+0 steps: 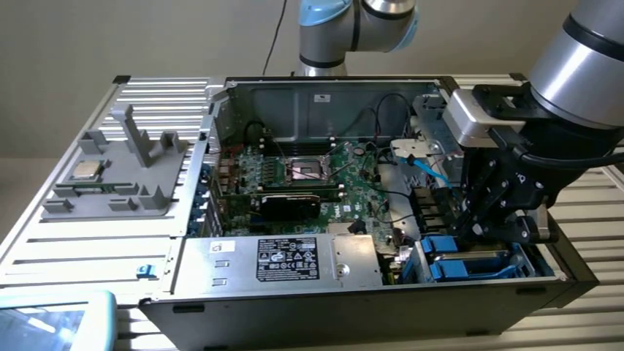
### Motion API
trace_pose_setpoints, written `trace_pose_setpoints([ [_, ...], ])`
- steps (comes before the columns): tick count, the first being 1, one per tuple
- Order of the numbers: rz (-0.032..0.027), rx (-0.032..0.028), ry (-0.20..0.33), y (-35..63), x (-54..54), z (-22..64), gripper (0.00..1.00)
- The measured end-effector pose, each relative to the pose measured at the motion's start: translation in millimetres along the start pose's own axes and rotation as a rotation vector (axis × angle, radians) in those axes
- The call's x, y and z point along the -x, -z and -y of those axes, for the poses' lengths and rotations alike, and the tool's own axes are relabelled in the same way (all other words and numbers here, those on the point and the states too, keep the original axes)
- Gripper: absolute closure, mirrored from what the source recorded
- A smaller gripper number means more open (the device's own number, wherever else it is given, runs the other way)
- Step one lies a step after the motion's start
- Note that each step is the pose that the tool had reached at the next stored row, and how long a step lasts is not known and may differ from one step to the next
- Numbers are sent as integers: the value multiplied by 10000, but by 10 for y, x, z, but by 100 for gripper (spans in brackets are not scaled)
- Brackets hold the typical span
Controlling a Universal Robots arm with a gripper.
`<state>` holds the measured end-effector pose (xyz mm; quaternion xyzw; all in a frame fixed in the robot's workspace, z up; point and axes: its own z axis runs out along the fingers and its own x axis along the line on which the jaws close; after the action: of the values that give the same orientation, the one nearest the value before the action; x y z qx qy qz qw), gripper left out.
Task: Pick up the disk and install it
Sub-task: 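Insert the first disk wire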
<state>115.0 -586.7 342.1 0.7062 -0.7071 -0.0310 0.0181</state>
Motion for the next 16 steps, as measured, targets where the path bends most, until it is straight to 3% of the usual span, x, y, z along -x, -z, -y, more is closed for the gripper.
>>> trace_pose_setpoints([
  [16,-4,-25,62,-37,-1,2,84],
])
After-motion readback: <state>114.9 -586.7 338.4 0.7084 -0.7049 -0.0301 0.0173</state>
